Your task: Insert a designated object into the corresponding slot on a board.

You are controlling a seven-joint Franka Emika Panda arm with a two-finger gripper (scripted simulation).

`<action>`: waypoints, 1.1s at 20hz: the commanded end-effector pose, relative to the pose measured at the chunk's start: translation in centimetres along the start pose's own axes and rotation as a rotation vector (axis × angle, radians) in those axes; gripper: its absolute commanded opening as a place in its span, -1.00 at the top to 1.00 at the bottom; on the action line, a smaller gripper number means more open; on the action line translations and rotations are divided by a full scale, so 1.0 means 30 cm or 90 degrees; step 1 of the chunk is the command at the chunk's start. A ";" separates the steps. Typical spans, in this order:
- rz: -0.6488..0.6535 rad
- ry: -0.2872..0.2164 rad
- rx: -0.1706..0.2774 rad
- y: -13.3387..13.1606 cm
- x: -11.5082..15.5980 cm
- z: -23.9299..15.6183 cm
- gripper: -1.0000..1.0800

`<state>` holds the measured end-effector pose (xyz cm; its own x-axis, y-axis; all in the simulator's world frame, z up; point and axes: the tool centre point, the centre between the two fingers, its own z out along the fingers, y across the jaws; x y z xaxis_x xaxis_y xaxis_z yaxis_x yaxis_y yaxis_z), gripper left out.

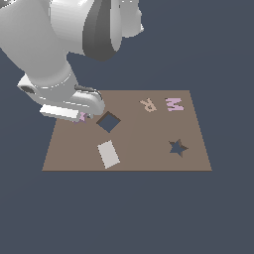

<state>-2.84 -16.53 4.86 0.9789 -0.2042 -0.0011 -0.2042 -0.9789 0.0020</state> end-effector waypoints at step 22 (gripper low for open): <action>-0.002 0.001 0.001 -0.009 0.003 0.062 1.00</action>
<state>-2.70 -16.35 3.07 0.9794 -0.2018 0.0004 -0.2018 -0.9794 0.0003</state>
